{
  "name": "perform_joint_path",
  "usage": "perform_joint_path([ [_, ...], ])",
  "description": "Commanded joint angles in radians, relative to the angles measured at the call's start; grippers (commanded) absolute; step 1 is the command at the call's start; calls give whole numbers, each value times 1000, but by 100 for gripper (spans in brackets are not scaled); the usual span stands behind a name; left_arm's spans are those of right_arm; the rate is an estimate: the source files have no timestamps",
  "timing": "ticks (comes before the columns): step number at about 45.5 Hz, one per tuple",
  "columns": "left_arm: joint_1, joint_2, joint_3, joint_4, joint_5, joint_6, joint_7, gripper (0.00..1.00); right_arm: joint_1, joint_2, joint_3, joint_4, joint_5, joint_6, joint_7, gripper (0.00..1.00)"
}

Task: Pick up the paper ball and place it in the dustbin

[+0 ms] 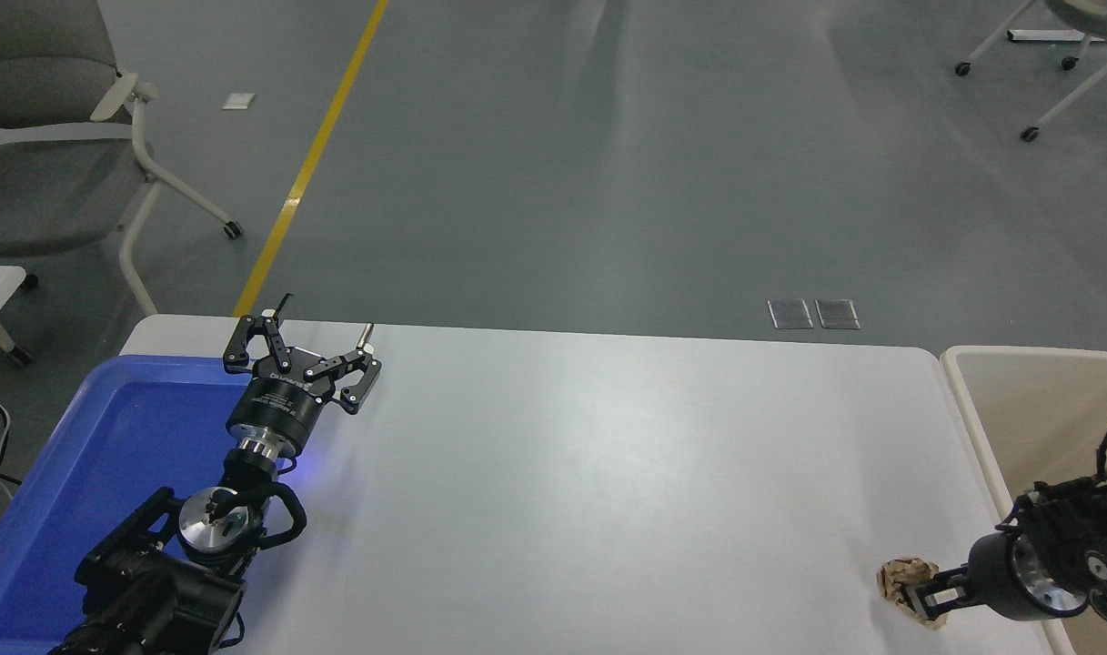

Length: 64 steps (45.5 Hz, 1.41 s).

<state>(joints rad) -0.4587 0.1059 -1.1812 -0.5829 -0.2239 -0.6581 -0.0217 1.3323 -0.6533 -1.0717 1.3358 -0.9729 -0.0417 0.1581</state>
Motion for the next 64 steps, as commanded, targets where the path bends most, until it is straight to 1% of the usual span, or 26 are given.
perform_joint_path([
  [1, 0, 0, 0, 0, 0, 0, 0, 99, 194, -34, -74, 108, 22, 43, 0, 0],
  [14, 0, 0, 0, 0, 0, 0, 0, 99, 497, -40, -194, 180, 68, 178, 5, 0],
  [22, 0, 0, 0, 0, 0, 0, 0, 99, 679, -54, -243, 200, 68, 302, 6, 0],
  [32, 0, 0, 0, 0, 0, 0, 0, 99, 852, -69, -246, 217, 71, 463, 6, 0],
  [39, 0, 0, 0, 0, 0, 0, 0, 99, 978, -84, -244, 217, 166, 620, 21, 0],
  [42, 0, 0, 0, 0, 0, 0, 0, 99, 1016, -89, -244, 217, 171, 667, 21, 0],
  [51, 0, 0, 0, 0, 0, 0, 0, 99, 1107, -95, -244, 217, 171, 747, 21, 0],
  [64, 0, 0, 0, 0, 0, 0, 0, 99, 1098, -95, -237, 201, 166, 746, 20, 0],
])
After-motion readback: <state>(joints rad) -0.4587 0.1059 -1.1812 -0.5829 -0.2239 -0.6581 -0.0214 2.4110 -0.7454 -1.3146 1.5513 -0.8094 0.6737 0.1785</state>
